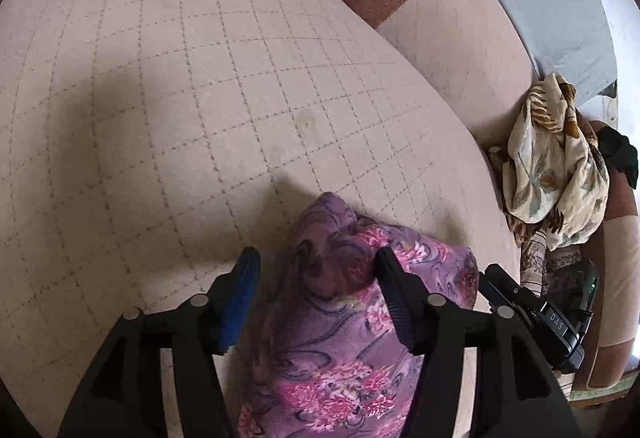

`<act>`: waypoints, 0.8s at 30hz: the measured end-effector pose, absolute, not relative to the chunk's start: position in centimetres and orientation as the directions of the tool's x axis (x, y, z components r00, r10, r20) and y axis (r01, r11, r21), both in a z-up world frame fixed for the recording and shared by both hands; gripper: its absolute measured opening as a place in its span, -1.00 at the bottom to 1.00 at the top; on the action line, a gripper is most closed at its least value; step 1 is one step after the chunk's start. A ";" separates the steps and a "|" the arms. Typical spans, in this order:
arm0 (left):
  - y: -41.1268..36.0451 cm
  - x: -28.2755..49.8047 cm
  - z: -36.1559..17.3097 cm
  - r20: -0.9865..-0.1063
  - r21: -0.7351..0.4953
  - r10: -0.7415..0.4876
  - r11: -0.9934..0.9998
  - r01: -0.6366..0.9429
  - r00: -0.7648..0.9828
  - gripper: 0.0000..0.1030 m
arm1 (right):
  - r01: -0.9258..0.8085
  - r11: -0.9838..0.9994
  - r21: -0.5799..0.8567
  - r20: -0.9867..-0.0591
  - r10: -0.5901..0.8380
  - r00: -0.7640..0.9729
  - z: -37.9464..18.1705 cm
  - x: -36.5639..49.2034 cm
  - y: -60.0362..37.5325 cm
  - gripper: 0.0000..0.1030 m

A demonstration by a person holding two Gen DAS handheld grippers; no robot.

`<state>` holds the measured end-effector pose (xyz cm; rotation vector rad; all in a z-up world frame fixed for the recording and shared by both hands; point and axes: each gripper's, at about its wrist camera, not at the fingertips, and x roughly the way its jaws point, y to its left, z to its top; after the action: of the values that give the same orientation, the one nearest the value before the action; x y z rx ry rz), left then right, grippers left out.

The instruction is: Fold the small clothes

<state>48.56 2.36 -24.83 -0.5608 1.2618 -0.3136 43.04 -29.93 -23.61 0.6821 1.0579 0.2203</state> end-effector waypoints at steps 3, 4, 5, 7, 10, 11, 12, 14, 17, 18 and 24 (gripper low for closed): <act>2.6 48.6 -25.4 -0.798 -0.577 -0.534 0.810 -0.101 0.278 0.17 | 0.157 0.760 0.630 -0.730 0.512 0.453 -25.3 43.7 -29.4 0.02; 2.7 48.6 -25.6 -0.796 -0.582 -0.539 0.807 -0.104 0.275 0.17 | 0.158 0.760 0.631 -0.734 0.518 0.439 -25.9 43.9 -29.2 0.00; 2.7 48.6 -25.7 -0.793 -0.588 -0.545 0.802 -0.106 0.273 0.05 | 0.162 0.767 0.620 -0.745 0.513 0.427 -26.5 44.1 -29.0 -0.22; 2.8 48.3 -25.2 -0.763 -0.629 -0.588 0.770 -0.102 0.270 -0.29 | 0.194 0.764 0.615 -0.755 0.499 0.426 -26.7 43.8 -29.4 -0.51; 1.5 48.0 -24.3 -0.803 -0.542 -0.509 0.840 -0.022 0.310 -0.36 | 0.146 0.812 0.565 -0.766 0.451 0.457 -25.1 43.8 -29.1 -0.83; 1.3 48.2 -24.7 -0.810 -0.532 -0.498 0.846 -0.031 0.311 -0.36 | 0.163 0.800 0.577 -0.769 0.465 0.438 -26.2 44.0 -29.1 -0.83; 1.4 48.4 -25.0 -0.807 -0.539 -0.500 0.841 -0.045 0.313 -0.35 | 0.183 0.786 0.591 -0.769 0.479 0.423 -27.1 44.2 -29.2 -0.83; 1.3 48.3 -24.5 -0.810 -0.533 -0.496 0.845 -0.039 0.314 -0.34 | 0.204 0.756 0.622 -0.750 0.500 0.434 -27.7 44.2 -29.8 -0.83; 0.8 47.4 -23.1 -0.836 -0.482 -0.448 0.876 -0.033 0.315 -0.11 | 0.178 0.784 0.595 -0.759 0.477 0.443 -25.7 43.6 -29.5 -0.74; 0.8 46.7 -22.5 -0.851 -0.455 -0.423 0.890 -0.032 0.310 -0.06 | 0.184 0.783 0.594 -0.760 0.472 0.447 -25.2 43.0 -29.5 -0.60; 2.3 40.3 -21.3 -0.871 -0.438 -0.413 0.898 -0.038 0.268 0.15 | 0.200 0.673 0.712 -0.676 0.580 0.454 -24.0 36.5 -29.7 0.50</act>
<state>40.31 2.33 -21.26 -0.4115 1.2840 -0.2628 36.48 -29.67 -24.03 0.8373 1.1041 0.2715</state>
